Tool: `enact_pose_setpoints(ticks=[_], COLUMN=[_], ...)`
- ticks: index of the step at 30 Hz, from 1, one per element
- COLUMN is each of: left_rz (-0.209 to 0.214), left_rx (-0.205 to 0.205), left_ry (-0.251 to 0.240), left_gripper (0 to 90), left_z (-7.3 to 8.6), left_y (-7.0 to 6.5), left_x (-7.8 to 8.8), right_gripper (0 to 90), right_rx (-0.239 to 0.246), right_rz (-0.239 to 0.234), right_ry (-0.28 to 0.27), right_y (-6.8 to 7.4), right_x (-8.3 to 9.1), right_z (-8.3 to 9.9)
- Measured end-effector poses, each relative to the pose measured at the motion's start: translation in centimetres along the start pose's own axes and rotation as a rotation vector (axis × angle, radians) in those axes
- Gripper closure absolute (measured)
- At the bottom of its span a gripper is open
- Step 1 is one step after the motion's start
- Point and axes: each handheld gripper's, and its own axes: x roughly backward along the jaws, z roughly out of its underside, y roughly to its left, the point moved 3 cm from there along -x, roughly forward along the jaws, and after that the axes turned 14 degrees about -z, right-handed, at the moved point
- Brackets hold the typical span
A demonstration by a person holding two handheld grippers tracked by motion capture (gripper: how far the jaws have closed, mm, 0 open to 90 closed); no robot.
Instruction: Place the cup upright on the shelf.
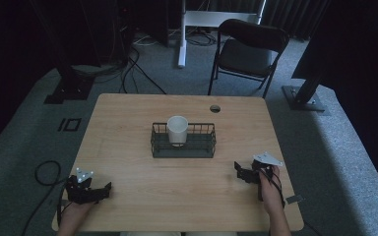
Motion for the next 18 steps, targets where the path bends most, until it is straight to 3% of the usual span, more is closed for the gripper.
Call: enact_pose_setpoints(ticks=[9, 18], left_rz=[0.0, 0.0], left_rx=[0.0, 0.0], left_ry=[0.0, -0.001], left_gripper=[0.8, 0.8], left_z=[0.0, 0.0], left_y=[0.0, 0.0], left_x=[0.0, 0.0], right_gripper=[12.9, 12.5], right_rx=[-0.04, -0.071], right_rz=[0.022, 0.063], right_ry=[0.091, 0.133], right_y=[-1.7, -2.8], right_x=[0.6, 0.7], right_z=[1.3, 2.3])
